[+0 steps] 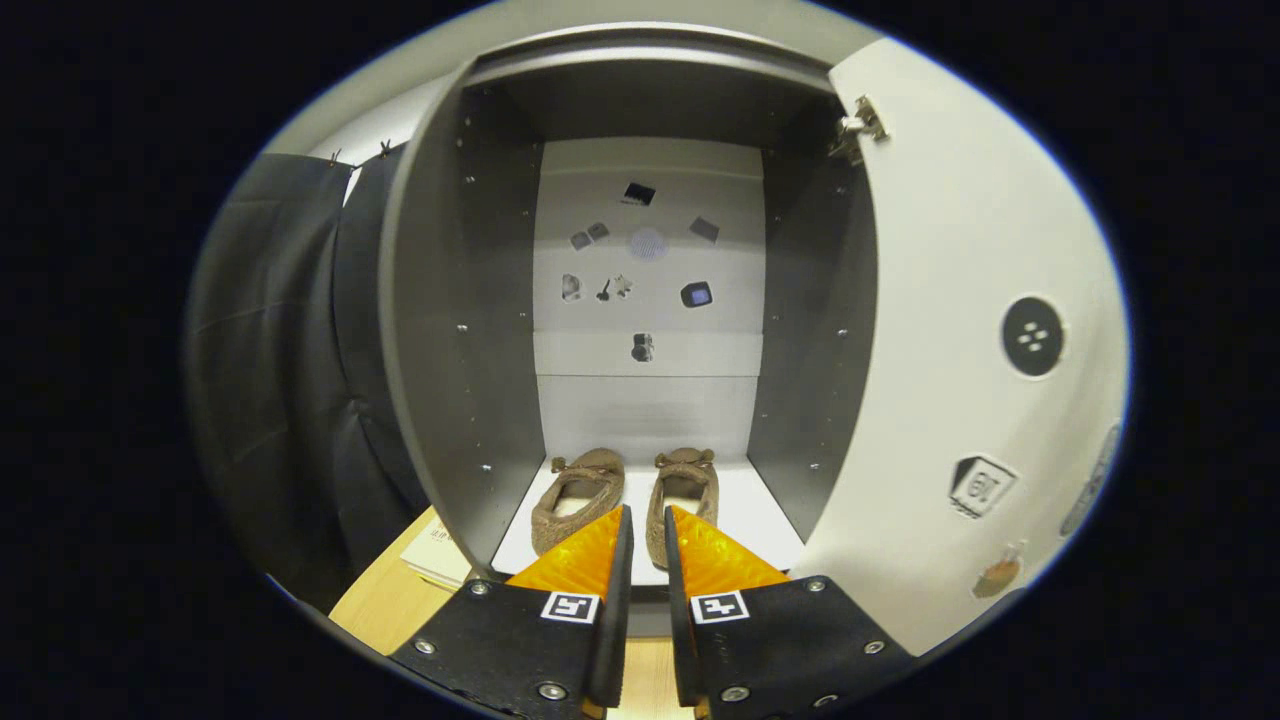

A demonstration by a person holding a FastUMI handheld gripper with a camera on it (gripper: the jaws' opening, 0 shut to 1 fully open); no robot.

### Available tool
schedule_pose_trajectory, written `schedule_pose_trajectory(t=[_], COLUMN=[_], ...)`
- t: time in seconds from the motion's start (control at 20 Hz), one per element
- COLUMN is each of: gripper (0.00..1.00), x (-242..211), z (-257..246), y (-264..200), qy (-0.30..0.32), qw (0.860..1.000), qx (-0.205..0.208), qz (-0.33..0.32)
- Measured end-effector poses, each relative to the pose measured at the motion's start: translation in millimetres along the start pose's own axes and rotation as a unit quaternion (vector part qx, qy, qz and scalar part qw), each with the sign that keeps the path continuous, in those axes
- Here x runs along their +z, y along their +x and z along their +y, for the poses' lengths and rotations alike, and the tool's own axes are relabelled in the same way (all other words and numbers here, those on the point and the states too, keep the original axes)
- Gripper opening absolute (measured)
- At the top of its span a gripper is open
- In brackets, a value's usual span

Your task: Open the shoe cabinet door, grab the shoes and put them into the shoe cabinet, then close the shoe cabinet door.

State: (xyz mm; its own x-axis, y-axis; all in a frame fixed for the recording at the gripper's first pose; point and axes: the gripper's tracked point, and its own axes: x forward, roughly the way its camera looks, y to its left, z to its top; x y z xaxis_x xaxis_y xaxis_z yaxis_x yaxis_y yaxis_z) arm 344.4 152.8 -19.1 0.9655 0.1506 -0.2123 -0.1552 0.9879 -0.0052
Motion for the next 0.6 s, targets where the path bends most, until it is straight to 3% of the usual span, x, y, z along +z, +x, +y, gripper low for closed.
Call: schedule_pose_trajectory(t=[0.6], gripper=[0.21], x=[-17.1], z=[-32.9], y=[-157.4], qy=[-0.001], qw=[0.998], qx=[-0.06], qz=[-0.019])
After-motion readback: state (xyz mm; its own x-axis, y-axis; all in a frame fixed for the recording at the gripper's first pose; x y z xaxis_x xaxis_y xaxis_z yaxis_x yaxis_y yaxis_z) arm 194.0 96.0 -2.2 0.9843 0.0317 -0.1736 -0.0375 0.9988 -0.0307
